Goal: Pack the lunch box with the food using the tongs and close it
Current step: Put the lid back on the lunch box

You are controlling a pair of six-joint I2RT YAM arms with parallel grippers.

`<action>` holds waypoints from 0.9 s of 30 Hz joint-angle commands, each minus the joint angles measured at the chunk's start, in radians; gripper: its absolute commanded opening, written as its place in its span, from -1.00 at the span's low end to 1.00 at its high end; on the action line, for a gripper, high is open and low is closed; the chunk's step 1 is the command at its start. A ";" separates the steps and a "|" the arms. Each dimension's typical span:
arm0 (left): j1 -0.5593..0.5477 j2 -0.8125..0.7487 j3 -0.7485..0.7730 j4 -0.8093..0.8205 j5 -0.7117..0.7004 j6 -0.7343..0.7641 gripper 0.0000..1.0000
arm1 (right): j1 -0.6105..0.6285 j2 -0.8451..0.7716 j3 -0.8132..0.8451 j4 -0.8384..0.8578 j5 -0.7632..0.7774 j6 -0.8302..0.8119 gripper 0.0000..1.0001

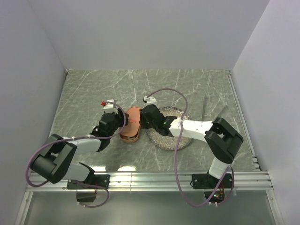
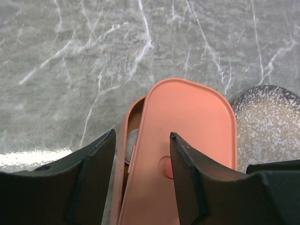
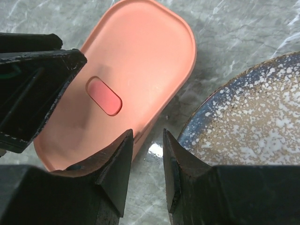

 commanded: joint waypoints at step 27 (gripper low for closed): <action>-0.004 0.022 -0.029 0.040 0.066 -0.031 0.01 | -0.030 0.086 0.063 0.030 -0.130 0.007 -0.36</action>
